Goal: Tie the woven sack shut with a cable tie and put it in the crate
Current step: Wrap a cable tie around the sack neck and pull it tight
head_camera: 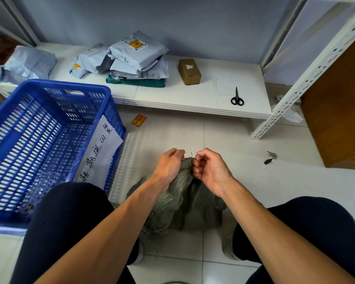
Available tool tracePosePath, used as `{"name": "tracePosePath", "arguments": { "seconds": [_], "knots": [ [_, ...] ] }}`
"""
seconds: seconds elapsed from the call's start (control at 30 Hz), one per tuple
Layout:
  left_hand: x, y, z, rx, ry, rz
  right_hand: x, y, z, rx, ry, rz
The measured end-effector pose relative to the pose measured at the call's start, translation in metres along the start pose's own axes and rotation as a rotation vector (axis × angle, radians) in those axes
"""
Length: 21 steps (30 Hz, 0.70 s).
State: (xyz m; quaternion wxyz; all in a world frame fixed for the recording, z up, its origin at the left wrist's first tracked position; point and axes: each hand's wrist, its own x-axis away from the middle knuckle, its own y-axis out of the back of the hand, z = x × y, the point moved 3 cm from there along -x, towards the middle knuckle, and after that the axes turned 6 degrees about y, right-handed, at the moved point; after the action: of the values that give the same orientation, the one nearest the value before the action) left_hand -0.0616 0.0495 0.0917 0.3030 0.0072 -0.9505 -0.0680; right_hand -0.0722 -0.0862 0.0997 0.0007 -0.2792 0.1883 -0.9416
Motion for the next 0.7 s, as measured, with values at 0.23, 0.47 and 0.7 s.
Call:
{"name": "tracePosePath", "arguments": {
  "seconds": [0.23,0.47,0.7],
  "knots": [
    [0.0028,0.0002,-0.0008,0.001,0.002,0.001,-0.0008,0.0000,-0.0016,0.067,0.009,0.009],
    [0.0035,-0.0012,-0.0017,-0.004,0.002,0.013,-0.0015,0.0001,-0.0016,0.105,0.012,-0.018],
    [0.0052,-0.0017,-0.0014,-0.021,-0.010,0.023,-0.0027,-0.0002,-0.0027,0.222,0.021,-0.068]
  ]
}}
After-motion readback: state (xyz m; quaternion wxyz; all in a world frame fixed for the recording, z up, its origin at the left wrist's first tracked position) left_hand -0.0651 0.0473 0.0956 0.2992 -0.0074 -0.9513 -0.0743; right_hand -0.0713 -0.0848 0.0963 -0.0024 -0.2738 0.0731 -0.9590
